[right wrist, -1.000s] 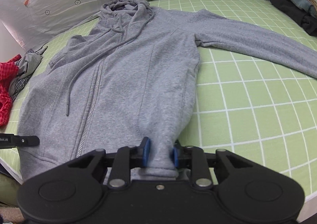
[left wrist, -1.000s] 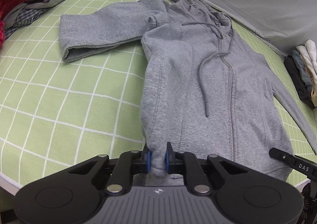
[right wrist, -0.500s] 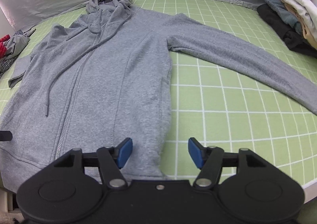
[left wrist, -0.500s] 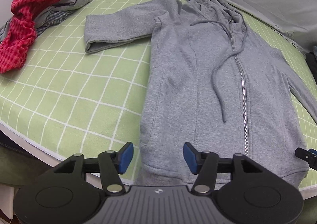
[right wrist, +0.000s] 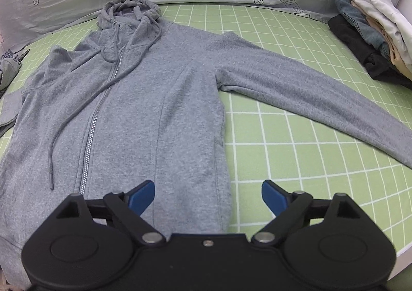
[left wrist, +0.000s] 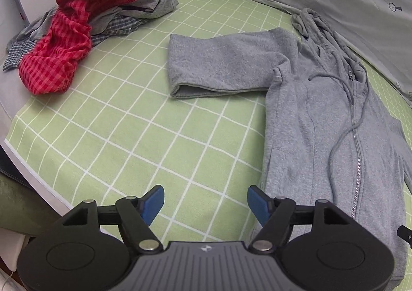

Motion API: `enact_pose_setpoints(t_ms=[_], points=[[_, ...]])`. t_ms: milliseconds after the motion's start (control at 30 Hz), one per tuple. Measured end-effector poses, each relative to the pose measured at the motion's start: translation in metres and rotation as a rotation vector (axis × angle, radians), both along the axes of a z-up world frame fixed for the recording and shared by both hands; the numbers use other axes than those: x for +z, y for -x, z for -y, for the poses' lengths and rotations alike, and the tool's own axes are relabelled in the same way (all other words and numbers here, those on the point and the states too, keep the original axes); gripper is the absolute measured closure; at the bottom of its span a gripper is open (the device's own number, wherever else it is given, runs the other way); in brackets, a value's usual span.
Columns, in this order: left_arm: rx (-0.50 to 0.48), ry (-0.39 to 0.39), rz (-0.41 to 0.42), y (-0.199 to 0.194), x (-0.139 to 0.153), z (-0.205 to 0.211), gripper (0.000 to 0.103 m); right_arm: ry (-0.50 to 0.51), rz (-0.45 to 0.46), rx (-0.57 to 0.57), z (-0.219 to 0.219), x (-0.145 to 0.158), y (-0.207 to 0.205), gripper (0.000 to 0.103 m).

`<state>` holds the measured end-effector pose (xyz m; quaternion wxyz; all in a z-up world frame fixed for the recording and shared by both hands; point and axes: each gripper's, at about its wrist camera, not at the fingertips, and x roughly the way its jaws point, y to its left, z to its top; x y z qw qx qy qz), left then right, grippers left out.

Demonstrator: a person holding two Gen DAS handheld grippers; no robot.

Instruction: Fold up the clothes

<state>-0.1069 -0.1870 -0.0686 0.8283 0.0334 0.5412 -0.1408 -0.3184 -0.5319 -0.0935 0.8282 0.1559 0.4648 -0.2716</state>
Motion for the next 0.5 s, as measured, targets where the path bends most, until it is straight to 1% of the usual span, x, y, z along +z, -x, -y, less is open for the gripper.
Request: enact_pose_setpoints(t_ms=[167,300,333,400,500], points=[[-0.028,-0.041,0.023,-0.035,-0.004,0.001,0.025,0.024,0.024,-0.023,0.001,0.004,-0.036,0.005],[-0.046,-0.071,0.029,-0.068,-0.008,0.009,0.023,0.034,0.065,-0.055,0.005,0.005,-0.07,0.001],[-0.055,-0.083,0.039,-0.075,-0.008,0.013,0.022,0.033,0.074,-0.062,0.006,0.005,-0.078,0.001],[-0.071,-0.109,0.06,-0.089,-0.01,0.017,0.019,0.027,0.089,-0.081,0.008,0.001,-0.097,0.0],[-0.071,-0.119,0.065,-0.113,-0.013,0.019,0.018,0.011,0.087,-0.106,0.009,-0.009,-0.126,0.0]])
